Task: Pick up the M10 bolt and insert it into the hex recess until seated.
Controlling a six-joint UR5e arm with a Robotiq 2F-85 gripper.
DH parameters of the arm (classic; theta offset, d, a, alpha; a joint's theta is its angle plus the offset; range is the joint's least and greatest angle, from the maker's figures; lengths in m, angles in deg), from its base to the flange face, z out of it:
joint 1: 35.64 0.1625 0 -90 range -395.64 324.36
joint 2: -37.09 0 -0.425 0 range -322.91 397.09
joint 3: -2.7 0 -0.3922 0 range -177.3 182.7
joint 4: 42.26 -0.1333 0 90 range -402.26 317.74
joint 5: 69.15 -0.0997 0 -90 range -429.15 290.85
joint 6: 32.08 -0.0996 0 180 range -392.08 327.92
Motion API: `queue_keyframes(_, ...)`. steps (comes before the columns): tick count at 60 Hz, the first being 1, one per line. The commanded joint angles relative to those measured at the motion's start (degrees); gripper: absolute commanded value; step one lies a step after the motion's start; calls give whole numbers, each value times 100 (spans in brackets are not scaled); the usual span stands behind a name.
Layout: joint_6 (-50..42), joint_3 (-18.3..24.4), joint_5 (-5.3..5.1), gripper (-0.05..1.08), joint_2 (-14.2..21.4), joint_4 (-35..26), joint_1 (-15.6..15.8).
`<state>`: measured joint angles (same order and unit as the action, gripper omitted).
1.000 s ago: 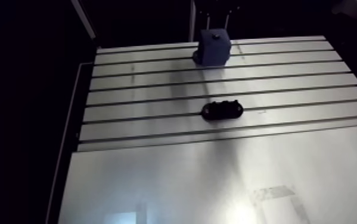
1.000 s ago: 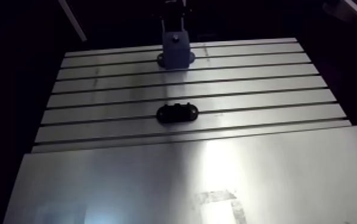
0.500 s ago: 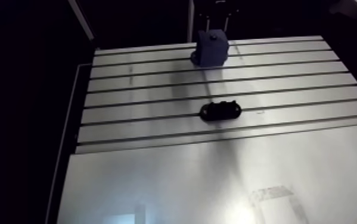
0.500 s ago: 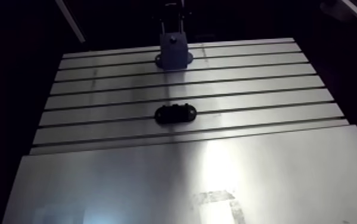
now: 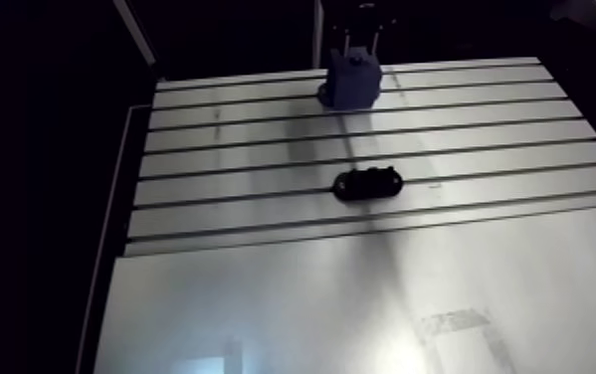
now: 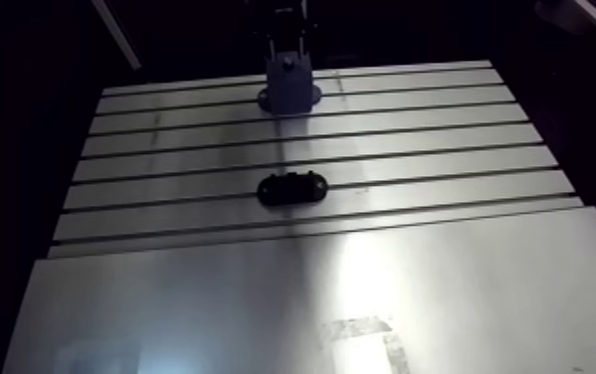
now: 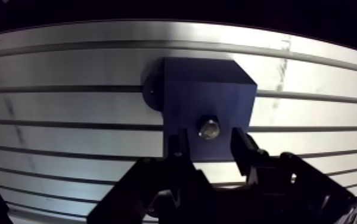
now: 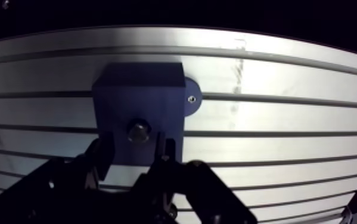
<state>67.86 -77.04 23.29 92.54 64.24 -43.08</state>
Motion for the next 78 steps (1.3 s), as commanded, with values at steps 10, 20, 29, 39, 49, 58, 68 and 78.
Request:
queue_keyframes(10,3,7,-20,53,-14,7,-12)
queue_keyframes(20,3,-10,-29,54,-14,7,-4)
queue_keyframes(29,10,-10,-20,55,-23,7,-4)
queue_keyframes(39,29,-2,-28,58,-31,16,-12)
queue_keyframes(49,64,-2,-29,58,-40,16,-21)
queue_keyframes(58,99,-2,-29,59,-49,16,-14)
queue_keyframes(68,100,-2,-29,61,-49,16,-12)
queue_keyframes(78,108,-2,-21,62,-56,16,-14)
